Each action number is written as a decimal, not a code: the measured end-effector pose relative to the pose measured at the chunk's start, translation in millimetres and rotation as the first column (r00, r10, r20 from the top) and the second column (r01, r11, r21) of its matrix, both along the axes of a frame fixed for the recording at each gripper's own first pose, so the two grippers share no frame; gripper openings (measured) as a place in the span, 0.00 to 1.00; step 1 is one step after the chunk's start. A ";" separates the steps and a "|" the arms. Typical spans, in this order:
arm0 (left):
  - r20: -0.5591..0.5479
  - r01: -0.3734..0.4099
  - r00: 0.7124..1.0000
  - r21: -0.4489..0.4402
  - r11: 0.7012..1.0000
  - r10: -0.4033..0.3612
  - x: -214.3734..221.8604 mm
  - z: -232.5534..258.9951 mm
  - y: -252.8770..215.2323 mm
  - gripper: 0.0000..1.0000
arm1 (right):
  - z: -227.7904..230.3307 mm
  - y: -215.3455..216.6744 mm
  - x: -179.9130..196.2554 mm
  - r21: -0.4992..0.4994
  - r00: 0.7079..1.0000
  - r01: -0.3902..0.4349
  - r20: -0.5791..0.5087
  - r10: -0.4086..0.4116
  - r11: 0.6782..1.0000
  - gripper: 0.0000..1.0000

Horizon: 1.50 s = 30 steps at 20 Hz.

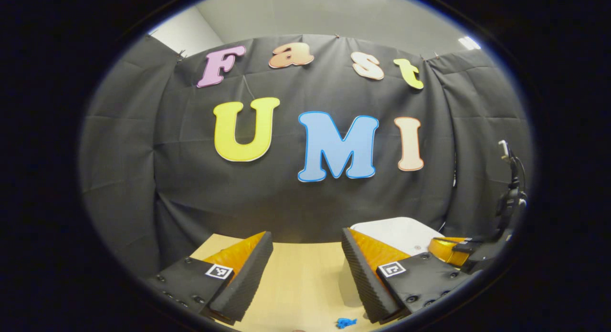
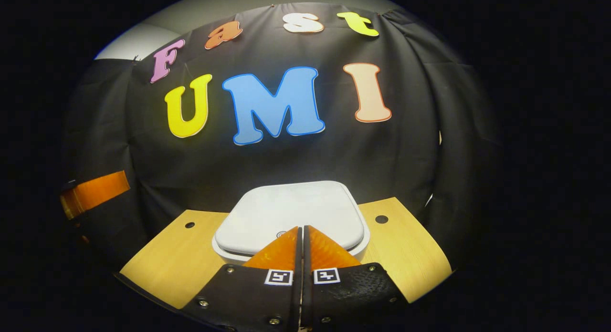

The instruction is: Press the lid of the desktop garbage bin to open it, pick up the crumpled paper on the desktop and throw it into the bin, then pick up the pop can on the desktop and drop it into the bin, and finally close the garbage bin lid.

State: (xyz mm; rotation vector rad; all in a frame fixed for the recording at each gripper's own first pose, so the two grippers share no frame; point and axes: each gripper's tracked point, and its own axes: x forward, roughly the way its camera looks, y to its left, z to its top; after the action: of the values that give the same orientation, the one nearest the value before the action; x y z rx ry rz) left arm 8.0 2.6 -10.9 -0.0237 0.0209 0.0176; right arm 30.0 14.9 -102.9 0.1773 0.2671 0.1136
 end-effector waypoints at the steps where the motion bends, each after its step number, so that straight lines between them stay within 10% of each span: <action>1: 0.001 0.001 1.000 0.001 1.000 -0.001 0.4 0.3 0.0 0.95 | 9.5 -0.2 0.5 0.003 1.000 0.002 0.019 -0.002 1.000 0.02; 23: -0.025 0.075 0.997 -0.006 0.997 -0.075 -2.1 -27.6 -24.1 0.95 | 85.4 -4.9 -6.5 0.015 0.984 0.001 0.178 -0.003 1.000 0.04; 29: -0.060 0.139 0.988 -0.021 0.990 -0.140 -4.5 -62.9 -43.4 0.95 | 90.7 -13.7 -11.3 -0.001 0.980 0.025 0.195 -0.024 1.000 0.65; 30: -0.072 0.161 0.984 -0.026 0.987 -0.162 -5.1 -71.7 -49.1 0.95 | 90.2 -15.1 -13.1 -0.002 0.980 0.028 0.195 -0.027 1.000 0.59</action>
State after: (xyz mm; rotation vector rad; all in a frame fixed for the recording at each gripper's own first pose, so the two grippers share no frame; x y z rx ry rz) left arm 2.9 -46.5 -82.6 -0.0410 0.0967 -0.1440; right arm 16.9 -0.2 -12.7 0.1634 0.0693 0.1016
